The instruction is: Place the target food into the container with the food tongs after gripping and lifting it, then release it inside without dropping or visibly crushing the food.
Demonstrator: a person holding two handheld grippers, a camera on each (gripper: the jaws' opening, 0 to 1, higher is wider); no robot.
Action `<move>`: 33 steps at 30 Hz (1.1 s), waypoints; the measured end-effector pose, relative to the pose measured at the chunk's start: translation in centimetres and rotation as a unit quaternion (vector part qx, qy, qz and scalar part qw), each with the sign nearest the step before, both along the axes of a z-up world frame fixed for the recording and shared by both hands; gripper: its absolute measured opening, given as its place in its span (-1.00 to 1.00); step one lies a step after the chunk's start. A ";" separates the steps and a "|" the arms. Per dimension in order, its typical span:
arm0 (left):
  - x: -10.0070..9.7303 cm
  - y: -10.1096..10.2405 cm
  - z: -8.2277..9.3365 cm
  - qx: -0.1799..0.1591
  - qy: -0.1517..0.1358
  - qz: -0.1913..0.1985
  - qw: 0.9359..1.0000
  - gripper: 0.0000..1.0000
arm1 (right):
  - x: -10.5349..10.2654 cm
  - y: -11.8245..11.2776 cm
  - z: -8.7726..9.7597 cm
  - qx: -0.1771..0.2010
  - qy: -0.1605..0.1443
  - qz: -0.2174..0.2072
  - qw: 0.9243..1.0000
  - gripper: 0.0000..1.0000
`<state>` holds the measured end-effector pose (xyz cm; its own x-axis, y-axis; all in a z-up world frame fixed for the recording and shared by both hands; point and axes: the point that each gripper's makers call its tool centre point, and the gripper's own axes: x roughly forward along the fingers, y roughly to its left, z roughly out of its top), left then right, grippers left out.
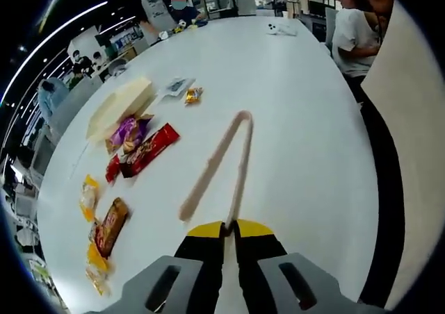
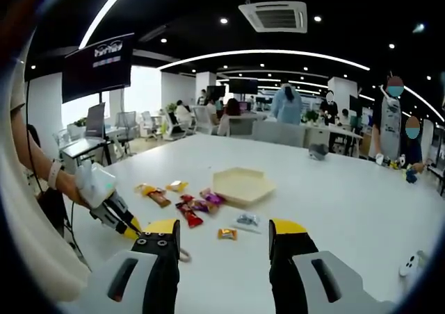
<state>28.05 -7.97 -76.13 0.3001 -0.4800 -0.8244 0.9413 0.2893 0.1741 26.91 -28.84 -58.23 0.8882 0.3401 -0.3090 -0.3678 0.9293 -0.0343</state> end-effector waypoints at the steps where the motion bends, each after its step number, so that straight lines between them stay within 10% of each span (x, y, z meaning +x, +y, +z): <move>1: -0.1 0.0 0.0 0.002 -0.003 -0.003 1.000 -0.94 | 0.0 0.0 0.0 0.000 0.000 0.000 1.000 0.03; 33: -1.1 -0.3 1.8 -0.058 0.003 -0.001 0.998 -1.00 | 0.1 0.8 -0.2 -0.006 0.009 0.012 1.000 0.02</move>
<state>26.95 -8.29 -74.37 0.2935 -0.5729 -0.7653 0.9430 0.3047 0.1336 26.99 -28.02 -58.40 0.8737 0.3574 -0.3302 -0.3909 0.9196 -0.0390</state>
